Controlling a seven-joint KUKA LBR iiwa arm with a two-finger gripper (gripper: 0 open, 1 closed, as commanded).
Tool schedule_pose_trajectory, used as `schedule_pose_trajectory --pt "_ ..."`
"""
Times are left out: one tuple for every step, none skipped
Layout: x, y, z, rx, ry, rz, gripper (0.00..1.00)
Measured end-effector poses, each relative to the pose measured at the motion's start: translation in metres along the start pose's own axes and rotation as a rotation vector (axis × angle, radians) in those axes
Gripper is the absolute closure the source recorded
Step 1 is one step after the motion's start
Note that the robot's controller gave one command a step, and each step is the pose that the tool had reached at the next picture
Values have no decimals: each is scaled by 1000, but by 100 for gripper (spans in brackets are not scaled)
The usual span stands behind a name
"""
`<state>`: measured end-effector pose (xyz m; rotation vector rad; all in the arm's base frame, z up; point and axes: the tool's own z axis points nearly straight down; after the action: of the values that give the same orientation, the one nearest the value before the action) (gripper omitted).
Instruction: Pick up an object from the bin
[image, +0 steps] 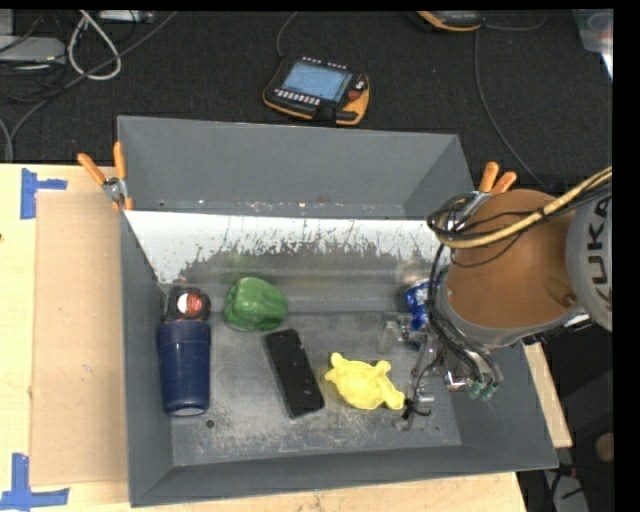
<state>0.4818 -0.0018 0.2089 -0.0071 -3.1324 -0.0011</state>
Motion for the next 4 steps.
schedule_pose_trajectory --pt "-2 0 -3 0 -7 0 0" --pt "-37 1 141 0 -2 -12 0" --pt "-24 8 140 -3 -16 251 0" --pt "-37 1 140 -1 -4 -1 0"
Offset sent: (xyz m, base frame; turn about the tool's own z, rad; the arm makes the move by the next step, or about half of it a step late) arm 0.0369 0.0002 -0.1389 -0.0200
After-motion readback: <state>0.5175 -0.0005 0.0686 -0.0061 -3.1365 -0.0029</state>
